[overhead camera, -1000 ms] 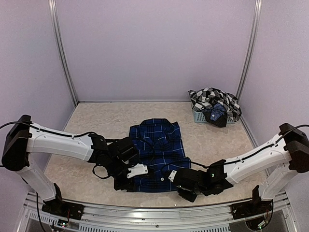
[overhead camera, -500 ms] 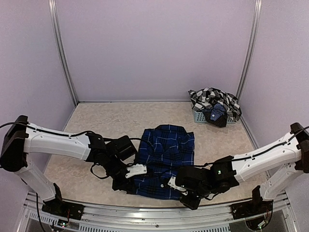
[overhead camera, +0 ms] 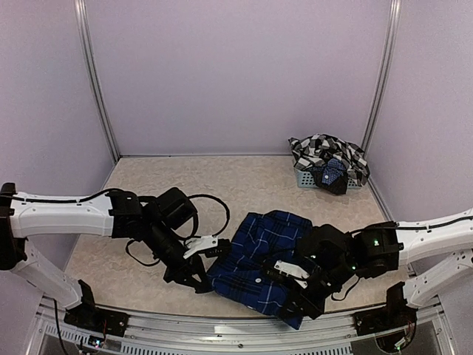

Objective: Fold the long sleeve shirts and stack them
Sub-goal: Fold the 2/3-rectangle-folded shirt at the center of the board.

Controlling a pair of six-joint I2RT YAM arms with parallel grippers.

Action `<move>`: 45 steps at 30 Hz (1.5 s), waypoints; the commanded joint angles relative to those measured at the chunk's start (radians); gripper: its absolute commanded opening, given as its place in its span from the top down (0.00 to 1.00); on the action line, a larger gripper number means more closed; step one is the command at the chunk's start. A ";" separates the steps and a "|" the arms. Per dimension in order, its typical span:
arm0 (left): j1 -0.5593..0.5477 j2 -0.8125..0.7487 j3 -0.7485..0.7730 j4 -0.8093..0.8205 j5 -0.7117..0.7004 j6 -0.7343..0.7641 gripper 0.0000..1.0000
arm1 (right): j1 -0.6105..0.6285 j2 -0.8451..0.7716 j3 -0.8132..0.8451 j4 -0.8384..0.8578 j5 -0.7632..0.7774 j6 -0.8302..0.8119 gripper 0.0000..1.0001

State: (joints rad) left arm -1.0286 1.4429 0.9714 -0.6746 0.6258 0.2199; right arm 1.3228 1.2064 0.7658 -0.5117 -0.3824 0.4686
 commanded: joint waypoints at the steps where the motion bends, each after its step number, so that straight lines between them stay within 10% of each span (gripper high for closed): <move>1: 0.025 -0.108 -0.014 0.070 0.101 -0.099 1.00 | -0.060 -0.076 -0.027 0.080 -0.135 0.017 1.00; 29: 0.393 0.411 0.417 0.084 0.511 -0.323 0.98 | -0.698 -0.093 -0.133 0.262 -0.476 0.169 1.00; 38: 0.462 0.476 0.442 0.496 0.498 -0.599 0.39 | -0.844 -0.016 -0.170 0.435 -0.602 0.237 1.00; 45: 0.499 0.433 0.415 0.658 0.352 -0.671 0.28 | -0.968 0.098 -0.169 0.560 -0.682 0.268 1.00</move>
State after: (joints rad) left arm -0.5480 1.9224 1.3903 -0.1581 1.0710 -0.3851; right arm 0.4164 1.2541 0.5972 -0.0708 -0.9874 0.7181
